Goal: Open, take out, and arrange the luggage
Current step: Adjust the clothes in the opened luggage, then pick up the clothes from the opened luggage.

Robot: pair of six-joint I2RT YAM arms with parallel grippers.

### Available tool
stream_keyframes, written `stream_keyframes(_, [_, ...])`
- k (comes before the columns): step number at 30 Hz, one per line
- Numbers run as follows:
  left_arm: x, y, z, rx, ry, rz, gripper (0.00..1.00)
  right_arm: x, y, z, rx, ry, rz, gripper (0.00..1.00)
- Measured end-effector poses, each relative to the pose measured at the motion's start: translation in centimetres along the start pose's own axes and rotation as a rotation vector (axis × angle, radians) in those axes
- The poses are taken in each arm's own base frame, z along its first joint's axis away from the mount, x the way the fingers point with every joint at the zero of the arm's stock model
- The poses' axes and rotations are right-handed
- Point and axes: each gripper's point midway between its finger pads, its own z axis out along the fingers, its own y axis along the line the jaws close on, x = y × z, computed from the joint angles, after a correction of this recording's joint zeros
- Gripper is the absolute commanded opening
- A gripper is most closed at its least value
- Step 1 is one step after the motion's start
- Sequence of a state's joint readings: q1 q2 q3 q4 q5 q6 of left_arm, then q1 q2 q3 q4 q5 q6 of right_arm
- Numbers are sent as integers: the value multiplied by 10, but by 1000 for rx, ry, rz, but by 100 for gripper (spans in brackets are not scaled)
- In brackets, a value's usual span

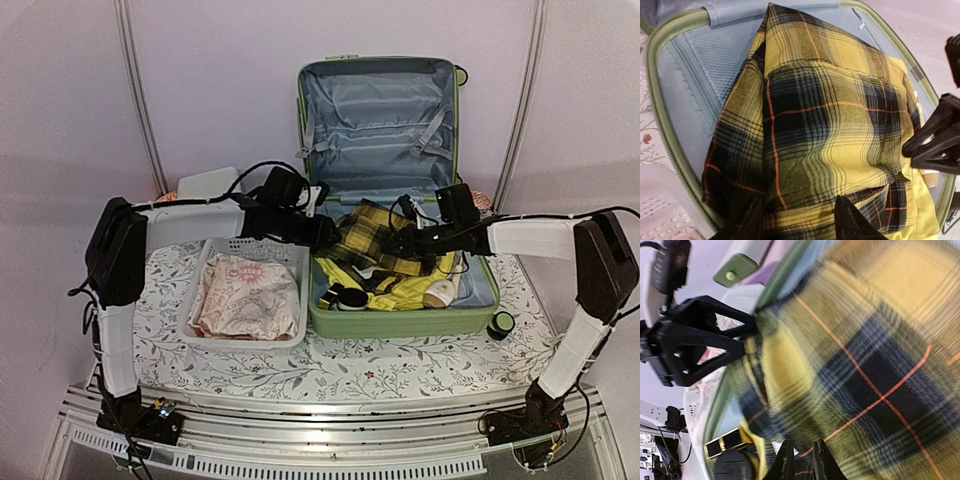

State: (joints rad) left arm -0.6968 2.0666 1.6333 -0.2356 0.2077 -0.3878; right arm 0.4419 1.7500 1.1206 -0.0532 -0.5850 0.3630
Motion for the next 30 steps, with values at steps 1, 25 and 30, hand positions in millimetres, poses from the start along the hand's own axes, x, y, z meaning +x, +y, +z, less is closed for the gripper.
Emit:
stream_keyframes(1, [-1,-1,-4,-7,-2,13,53,-6,5,-8,-2,-18,-12,18])
stream_keyframes(25, [35,-63,54,130,120,147,49,-22,-113,-72,287,-54,118,52])
stream_keyframes(30, [34,-51,44,63,135,153,48,-23,-118,-72,299,-42,116,64])
